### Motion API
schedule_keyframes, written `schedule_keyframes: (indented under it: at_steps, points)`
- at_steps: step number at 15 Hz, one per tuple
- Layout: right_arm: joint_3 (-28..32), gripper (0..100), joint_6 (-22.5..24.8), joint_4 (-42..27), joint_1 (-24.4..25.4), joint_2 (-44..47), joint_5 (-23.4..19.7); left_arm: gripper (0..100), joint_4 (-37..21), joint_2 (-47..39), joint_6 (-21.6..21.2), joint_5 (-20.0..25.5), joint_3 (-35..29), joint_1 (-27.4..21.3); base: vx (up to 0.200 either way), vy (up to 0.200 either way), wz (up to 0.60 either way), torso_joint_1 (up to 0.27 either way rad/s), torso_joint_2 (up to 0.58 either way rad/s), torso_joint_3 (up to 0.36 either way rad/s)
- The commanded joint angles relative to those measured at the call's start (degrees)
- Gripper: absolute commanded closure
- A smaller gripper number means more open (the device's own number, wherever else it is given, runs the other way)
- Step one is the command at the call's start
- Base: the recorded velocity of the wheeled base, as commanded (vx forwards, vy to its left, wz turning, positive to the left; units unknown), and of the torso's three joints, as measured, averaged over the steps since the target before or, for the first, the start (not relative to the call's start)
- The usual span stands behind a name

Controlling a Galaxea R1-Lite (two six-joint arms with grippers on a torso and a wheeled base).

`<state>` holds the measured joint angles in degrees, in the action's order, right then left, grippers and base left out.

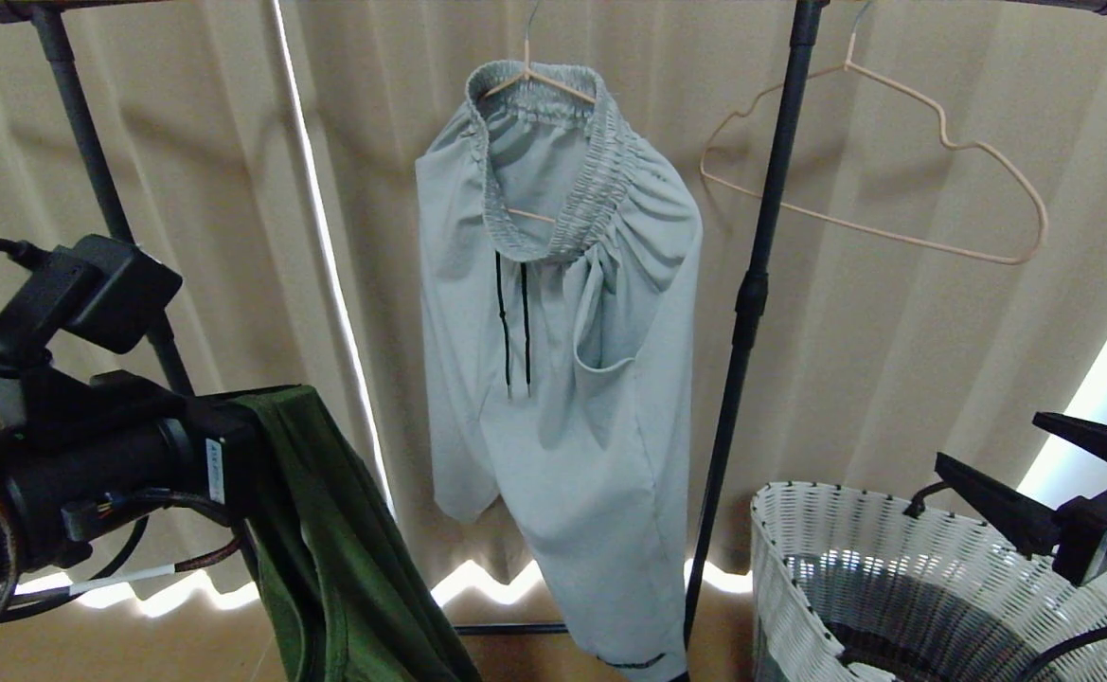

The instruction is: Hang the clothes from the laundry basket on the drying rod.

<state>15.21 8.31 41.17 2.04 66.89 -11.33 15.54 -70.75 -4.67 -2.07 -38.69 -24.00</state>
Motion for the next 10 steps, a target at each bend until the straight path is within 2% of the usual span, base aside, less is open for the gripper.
schedule_keyframes:
  at_steps: [1, 3, 7, 10]
  points:
    - [0.17, 0, 0.04, 0.05, -0.01, 0.26, -0.01, 100, 0.01, 0.0, 0.01, -0.04, 0.02, 0.01, 0.0, 0.0, 0.0, 0.0, 0.0, 0.0]
    - [0.08, 0, -0.05, 0.05, -0.01, 0.35, -0.1, 100, 0.01, -0.17, -0.25, -0.04, 0.02, -0.43, 0.0, 0.0, 0.0, 0.021, -0.06, -0.021]
    - [-0.1, 0, 0.04, -0.03, 0.07, 0.26, -0.19, 100, 0.01, 0.09, -2.01, -0.04, 0.55, -1.31, 0.0, 0.0, 0.0, 0.076, -0.25, -0.248]
    - [-0.18, 0, 0.04, -0.03, 0.07, 0.17, -0.19, 100, 0.01, 0.0, -2.19, 0.05, 1.34, -1.31, 0.0, 0.0, 0.0, 0.128, -0.55, -0.289]
